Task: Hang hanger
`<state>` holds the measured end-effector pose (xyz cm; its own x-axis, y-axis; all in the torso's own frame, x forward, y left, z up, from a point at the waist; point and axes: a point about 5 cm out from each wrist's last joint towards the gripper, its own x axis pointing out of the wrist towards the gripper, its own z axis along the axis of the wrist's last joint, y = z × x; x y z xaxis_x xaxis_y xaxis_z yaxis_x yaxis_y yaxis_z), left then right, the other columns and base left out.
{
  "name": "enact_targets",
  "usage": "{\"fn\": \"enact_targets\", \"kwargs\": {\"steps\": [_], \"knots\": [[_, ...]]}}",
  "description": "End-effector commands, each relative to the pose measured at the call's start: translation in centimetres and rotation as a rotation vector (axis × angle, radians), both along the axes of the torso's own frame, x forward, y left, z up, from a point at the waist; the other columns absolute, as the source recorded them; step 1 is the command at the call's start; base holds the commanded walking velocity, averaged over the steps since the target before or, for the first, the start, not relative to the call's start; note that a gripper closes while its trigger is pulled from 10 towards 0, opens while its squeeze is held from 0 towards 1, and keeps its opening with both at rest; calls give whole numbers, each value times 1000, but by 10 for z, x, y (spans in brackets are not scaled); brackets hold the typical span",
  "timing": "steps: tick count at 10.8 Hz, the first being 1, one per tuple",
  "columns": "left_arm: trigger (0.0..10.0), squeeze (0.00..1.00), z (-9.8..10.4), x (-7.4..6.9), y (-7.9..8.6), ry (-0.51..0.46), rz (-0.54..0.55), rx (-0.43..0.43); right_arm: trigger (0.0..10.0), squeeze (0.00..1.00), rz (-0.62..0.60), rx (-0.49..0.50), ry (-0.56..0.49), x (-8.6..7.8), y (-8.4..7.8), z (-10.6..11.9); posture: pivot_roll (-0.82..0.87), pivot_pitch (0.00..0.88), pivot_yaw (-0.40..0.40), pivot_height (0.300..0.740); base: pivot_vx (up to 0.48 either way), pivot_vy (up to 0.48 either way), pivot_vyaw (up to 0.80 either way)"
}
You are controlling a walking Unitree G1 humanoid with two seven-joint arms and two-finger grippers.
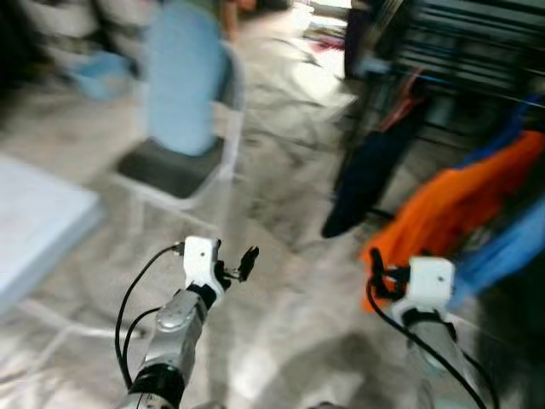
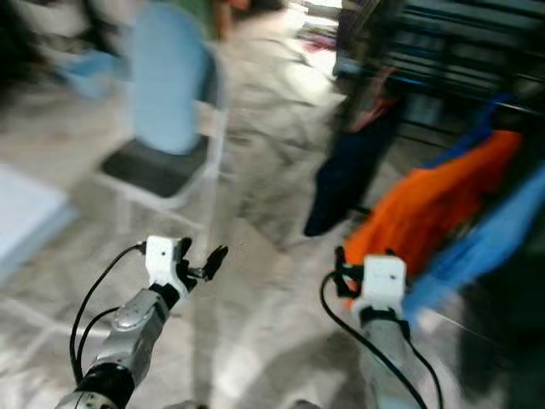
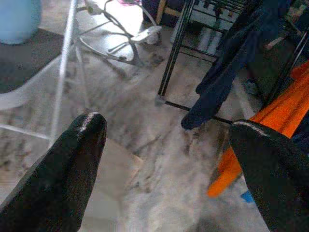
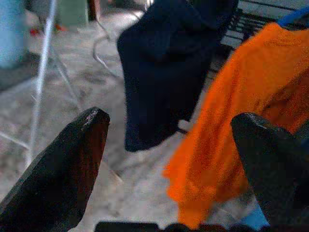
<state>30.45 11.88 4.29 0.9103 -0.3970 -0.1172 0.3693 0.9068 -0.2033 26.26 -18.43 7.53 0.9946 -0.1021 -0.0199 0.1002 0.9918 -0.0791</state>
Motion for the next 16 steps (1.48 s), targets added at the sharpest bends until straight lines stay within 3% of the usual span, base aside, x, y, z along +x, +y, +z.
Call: {"fn": "enact_targets", "kwargs": {"steps": [1, 5, 7, 11, 13, 15, 16], "knots": [[10000, 0, 5, 5, -6, -18, -29, 6, 10000, 0, -10, -4, -19, 3, -3, 5, -247, 127, 62, 740, 240, 277, 0], [10000, 0, 24, 21, -11, -74, -53, 11, 10000, 0, -7, -36, -63, 8, -6, 15, -266, 161, 71, 740, 321, 337, -800], [10000, 0, 21, 19, -13, -75, -66, 34, 10000, 0, -4, -32, -71, 5, 0, 15, -262, 166, 79, 740, 330, 349, -675], [10000, 0, 14, 13, -17, -50, -79, 41, 10000, 0, -6, -24, -76, 3, 7, 14, -256, 171, 88, 740, 263, 231, 0], [10000, 0, 19, 11, -18, -116, -87, 60, 10000, 0, -9, -46, -101, 3, 5, 20, -255, 172, 90, 740, 0, 0, 0], [10000, 0, 35, 8, -19, -206, -116, 9, 10000, 0, -57, -118, -170, -7, -4, 41, -258, 179, 80, 740, 186, 0, 0], [10000, 0, 33, 7, -20, -193, -124, -2, 10000, 0, -60, -113, -171, -10, -5, 41, -259, 180, 79, 740, 368, 0, 0]]}}
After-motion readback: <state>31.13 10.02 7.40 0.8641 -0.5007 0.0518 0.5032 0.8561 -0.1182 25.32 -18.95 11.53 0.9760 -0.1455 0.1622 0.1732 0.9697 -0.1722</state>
